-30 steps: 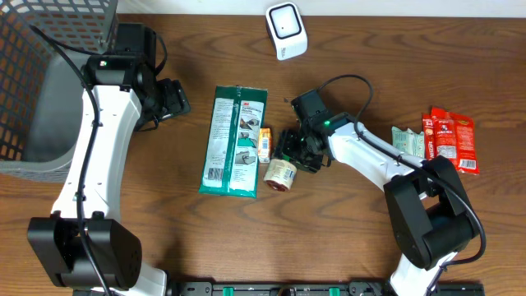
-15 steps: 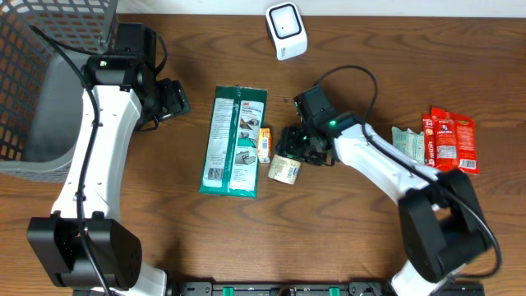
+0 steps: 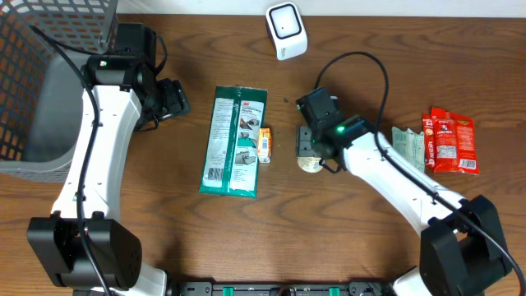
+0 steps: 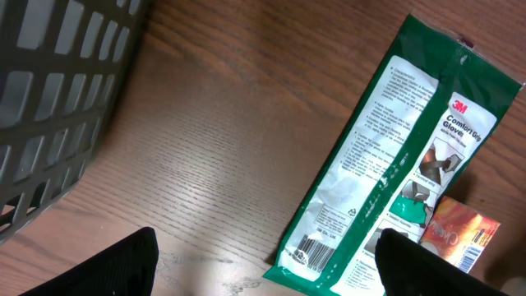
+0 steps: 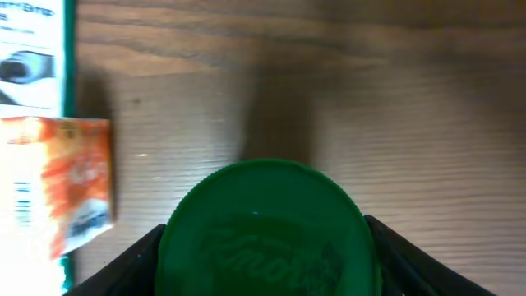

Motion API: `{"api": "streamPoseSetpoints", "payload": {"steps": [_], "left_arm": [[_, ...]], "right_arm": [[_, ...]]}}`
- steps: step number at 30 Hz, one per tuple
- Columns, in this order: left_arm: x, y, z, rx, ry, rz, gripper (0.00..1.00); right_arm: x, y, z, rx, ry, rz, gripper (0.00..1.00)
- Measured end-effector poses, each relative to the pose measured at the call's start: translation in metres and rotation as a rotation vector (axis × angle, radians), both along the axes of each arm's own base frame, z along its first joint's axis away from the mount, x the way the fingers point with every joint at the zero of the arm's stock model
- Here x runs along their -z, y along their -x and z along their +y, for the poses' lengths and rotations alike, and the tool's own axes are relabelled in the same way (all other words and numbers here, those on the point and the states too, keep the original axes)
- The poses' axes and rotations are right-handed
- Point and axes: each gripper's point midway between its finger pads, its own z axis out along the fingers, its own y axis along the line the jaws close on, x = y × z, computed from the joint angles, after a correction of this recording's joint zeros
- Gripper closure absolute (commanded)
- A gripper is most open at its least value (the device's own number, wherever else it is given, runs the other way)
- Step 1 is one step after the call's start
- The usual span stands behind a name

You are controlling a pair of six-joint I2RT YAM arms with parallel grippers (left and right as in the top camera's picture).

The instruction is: Scan the item barcode

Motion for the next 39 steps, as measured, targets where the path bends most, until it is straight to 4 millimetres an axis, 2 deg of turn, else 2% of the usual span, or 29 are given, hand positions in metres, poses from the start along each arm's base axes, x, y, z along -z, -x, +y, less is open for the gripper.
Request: {"api": "streamPoseSetpoints", "payload": {"steps": [5,13,16,20,27,30,32,33,37,39], "left_arm": [[0.0,0.0,0.0,0.0,0.0,0.0,0.15],[0.0,0.0,0.0,0.0,0.0,0.0,0.15],[0.0,0.0,0.0,0.0,0.0,0.0,0.15],[0.0,0.0,0.0,0.0,0.0,0.0,0.15],[0.0,0.0,0.0,0.0,0.0,0.0,0.15],[0.0,0.0,0.0,0.0,0.0,0.001,0.15],[0.0,0.0,0.0,0.0,0.0,0.002,0.15],[0.0,0.0,0.0,0.0,0.0,0.002,0.15],[0.0,0.0,0.0,0.0,0.0,0.0,0.15],[0.0,0.0,0.0,0.0,0.0,0.0,0.15]], "right_arm": [[0.001,-0.001,-0.01,-0.001,0.114,-0.051,0.36],[0.004,-0.01,-0.019,0.026,0.159,-0.118,0.34],[0.01,-0.006,-0.024,0.025,0.177,-0.108,0.25],[0.012,-0.004,-0.026,0.019,0.191,-0.106,0.02],[0.011,0.007,-0.021,-0.038,0.151,-0.011,0.01],[-0.013,0.006,-0.02,-0.047,0.09,0.06,0.02],[-0.05,-0.003,-0.018,-0.05,0.013,0.078,0.04],[-0.056,-0.003,-0.017,-0.052,-0.002,0.082,0.04],[-0.107,-0.002,-0.029,-0.037,-0.075,0.118,0.01],[-0.119,-0.003,-0.032,-0.038,-0.092,0.119,0.01]]}}
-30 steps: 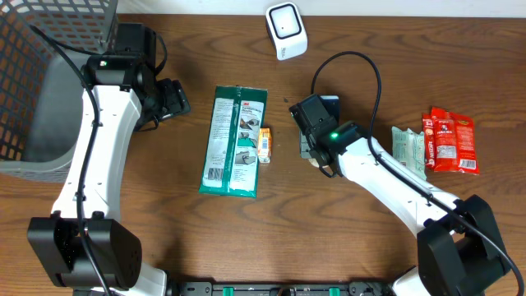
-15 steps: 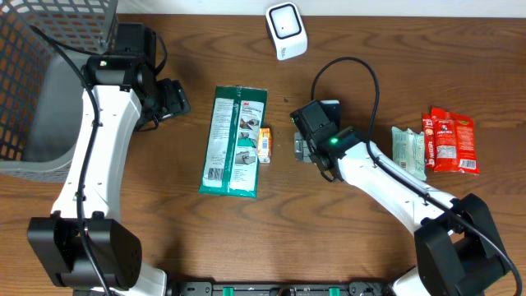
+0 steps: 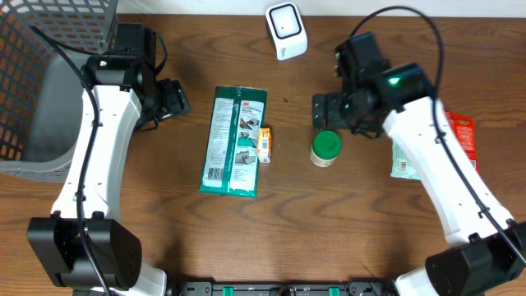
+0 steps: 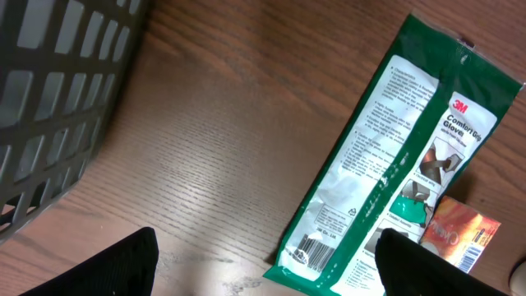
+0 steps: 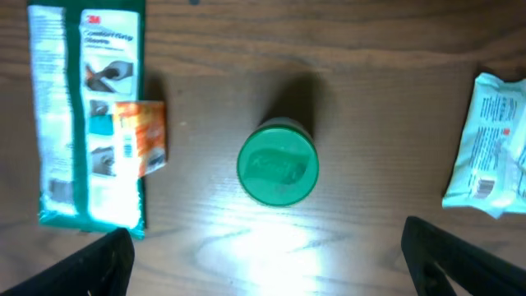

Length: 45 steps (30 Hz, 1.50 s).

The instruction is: Scan the item barcode

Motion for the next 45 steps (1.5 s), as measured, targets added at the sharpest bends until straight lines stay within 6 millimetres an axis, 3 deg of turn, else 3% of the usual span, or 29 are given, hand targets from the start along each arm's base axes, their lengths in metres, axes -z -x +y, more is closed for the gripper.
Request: {"api": "streamPoseSetpoints", "payload": {"steps": [4,13,22,33,45], "left_arm": [[0.0,0.0,0.0,0.0,0.0,0.0,0.15],[0.0,0.0,0.0,0.0,0.0,0.0,0.15],[0.0,0.0,0.0,0.0,0.0,0.0,0.15],[0.0,0.0,0.0,0.0,0.0,0.0,0.15],[0.0,0.0,0.0,0.0,0.0,0.0,0.15]], "right_arm": [[0.003,0.002,0.005,-0.039,-0.018,0.035,0.01],[0.086,0.002,0.007,-0.091,0.071,0.285,0.01],[0.134,0.003,0.005,-0.09,0.122,0.403,0.01],[0.143,-0.005,0.015,-0.106,0.119,0.372,0.02],[0.16,-0.002,0.005,-0.08,0.175,0.366,0.05]]}}
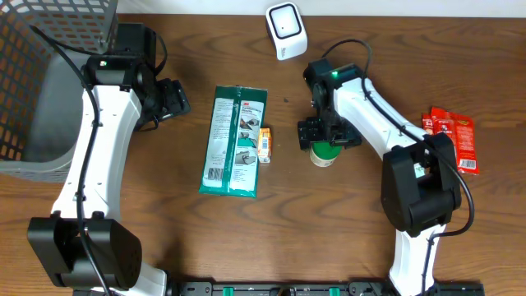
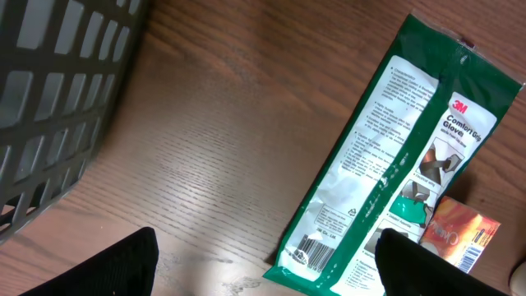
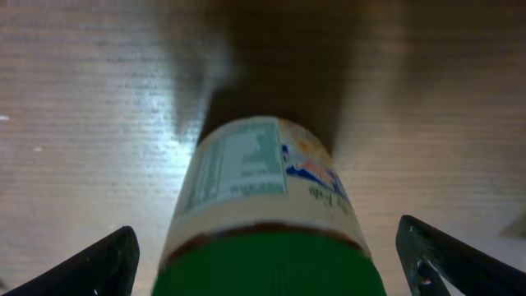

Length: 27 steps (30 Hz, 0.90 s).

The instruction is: Scan the item barcode

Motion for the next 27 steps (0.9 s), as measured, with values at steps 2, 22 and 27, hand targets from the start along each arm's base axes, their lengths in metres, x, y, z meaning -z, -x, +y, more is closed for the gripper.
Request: {"api": "streamPoseSetpoints", "payload": {"steps": [2,22,27], "left_arm": [[0.0,0.0,0.0,0.0,0.0,0.0,0.15],[0.0,0.0,0.0,0.0,0.0,0.0,0.15],[0.0,0.0,0.0,0.0,0.0,0.0,0.15]], "right_arm": [[0.002,-0.002,0.001,-0.003,-0.001,-0.009,0.06],[0.02,0.002,0.005,-0.008,-0.004,-0.02,0.2],[0.02,0.002,0.005,-0.002,-0.004,-0.02,0.22]]}}
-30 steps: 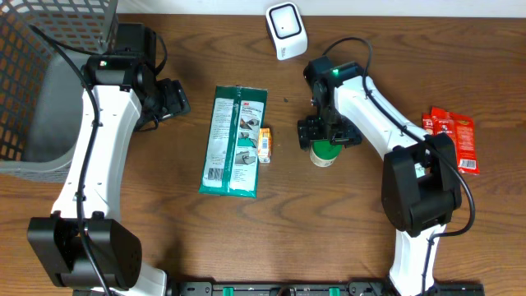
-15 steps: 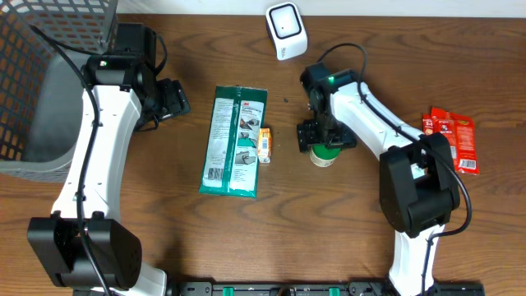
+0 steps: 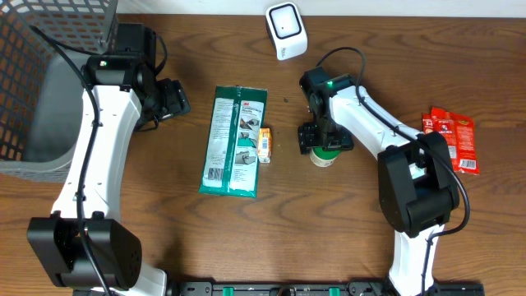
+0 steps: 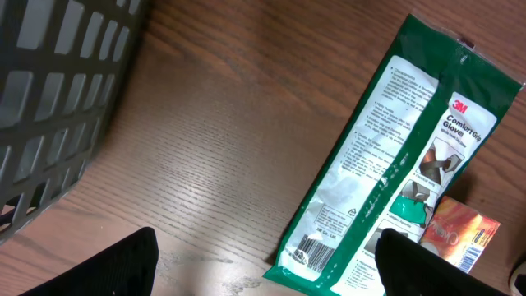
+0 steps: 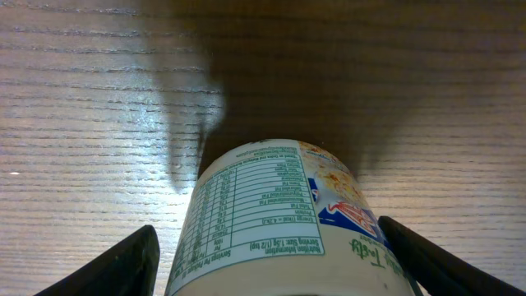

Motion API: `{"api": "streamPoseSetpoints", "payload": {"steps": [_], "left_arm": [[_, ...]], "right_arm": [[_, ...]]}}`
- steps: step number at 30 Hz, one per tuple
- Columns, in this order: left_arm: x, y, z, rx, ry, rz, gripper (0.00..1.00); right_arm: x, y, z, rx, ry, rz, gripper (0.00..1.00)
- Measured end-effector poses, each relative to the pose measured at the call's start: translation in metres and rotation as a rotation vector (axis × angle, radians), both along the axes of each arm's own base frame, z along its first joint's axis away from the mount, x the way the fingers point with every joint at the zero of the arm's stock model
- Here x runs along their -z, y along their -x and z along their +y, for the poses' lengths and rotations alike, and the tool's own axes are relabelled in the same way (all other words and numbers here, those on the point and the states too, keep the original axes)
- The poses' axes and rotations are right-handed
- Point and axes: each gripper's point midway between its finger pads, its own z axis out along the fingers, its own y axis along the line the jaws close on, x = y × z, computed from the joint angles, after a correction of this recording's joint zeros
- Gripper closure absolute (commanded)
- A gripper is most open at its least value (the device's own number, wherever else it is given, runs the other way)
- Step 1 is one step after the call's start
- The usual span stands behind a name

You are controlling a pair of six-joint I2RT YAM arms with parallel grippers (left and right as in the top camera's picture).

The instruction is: Scan the item barcode

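A jar with a green lid (image 3: pixel 326 154) stands upright at mid-table; its white nutrition label (image 5: pixel 267 197) fills the right wrist view. My right gripper (image 3: pixel 322 140) (image 5: pixel 267 247) is open and down around the jar, one finger on each side of its body. The white barcode scanner (image 3: pixel 286 30) stands at the back edge, beyond the jar. My left gripper (image 3: pixel 173 99) (image 4: pixel 263 275) hangs open and empty over bare wood, left of the green 3M glove pack (image 3: pixel 234 140) (image 4: pixel 394 164).
A small orange box (image 3: pixel 265 144) (image 4: pixel 460 234) lies against the glove pack's right edge. Red snack packets (image 3: pixel 450 141) lie at the far right. A dark mesh basket (image 3: pixel 33 74) (image 4: pixel 57 90) fills the back left corner.
My right gripper has sunk lower around the jar: the green lid has left the wrist view and the fingers sit nearer the jar's sides. The left arm has not moved.
My right gripper was first close over the jar's green lid. Then it was high and off to the right, with the jar standing free. Then it was back at the jar with the wrist turned, and now its fingers straddle the jar's body. The left arm stayed put.
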Motion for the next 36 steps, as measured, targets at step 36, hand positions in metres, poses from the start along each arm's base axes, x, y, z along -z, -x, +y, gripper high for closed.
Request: {"api": "streamPoseSetpoints", "payload": {"steps": [36], "left_arm": [[0.0,0.0,0.0,0.0,0.0,0.0,0.15]], "right_arm": [[-0.03,-0.007,0.002,-0.068,-0.033,-0.078,0.18]]}}
